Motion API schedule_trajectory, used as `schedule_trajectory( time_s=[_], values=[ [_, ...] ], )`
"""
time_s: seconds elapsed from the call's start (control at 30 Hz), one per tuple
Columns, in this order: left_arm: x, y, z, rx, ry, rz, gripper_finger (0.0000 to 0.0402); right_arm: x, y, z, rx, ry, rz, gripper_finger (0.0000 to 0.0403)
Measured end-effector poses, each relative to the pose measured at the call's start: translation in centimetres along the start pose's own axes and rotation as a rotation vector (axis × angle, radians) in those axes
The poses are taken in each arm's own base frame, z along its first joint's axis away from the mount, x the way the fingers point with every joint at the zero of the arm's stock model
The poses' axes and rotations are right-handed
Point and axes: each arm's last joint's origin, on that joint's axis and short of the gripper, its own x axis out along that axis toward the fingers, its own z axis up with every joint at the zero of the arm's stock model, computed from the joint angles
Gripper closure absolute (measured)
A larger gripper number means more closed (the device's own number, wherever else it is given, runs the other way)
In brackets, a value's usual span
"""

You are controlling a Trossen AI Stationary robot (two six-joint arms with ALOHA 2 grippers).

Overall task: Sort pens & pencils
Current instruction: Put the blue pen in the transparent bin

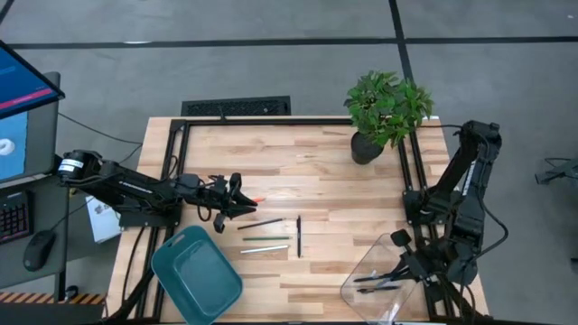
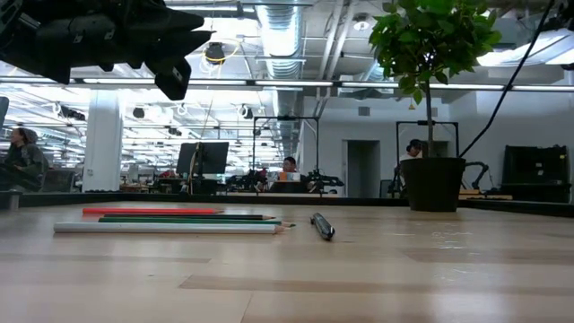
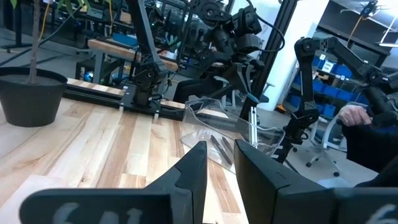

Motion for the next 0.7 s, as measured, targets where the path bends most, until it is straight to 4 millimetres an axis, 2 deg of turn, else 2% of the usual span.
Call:
schedule_trajectory(
  time_s=[0.3,0.7],
  values=[
    [0.0,0.0,0.0,0.0,0.001,-0.001,0.033,1.7,-0.5,-2.5,0.074,0.004,-0.026,0.0349],
    [0.0,0.0,-0.1,-0.002,0.016,0.002,0.033,4.2,-0.9,-4.8,0.109,0.085,-0.102,0.0349]
  ],
)
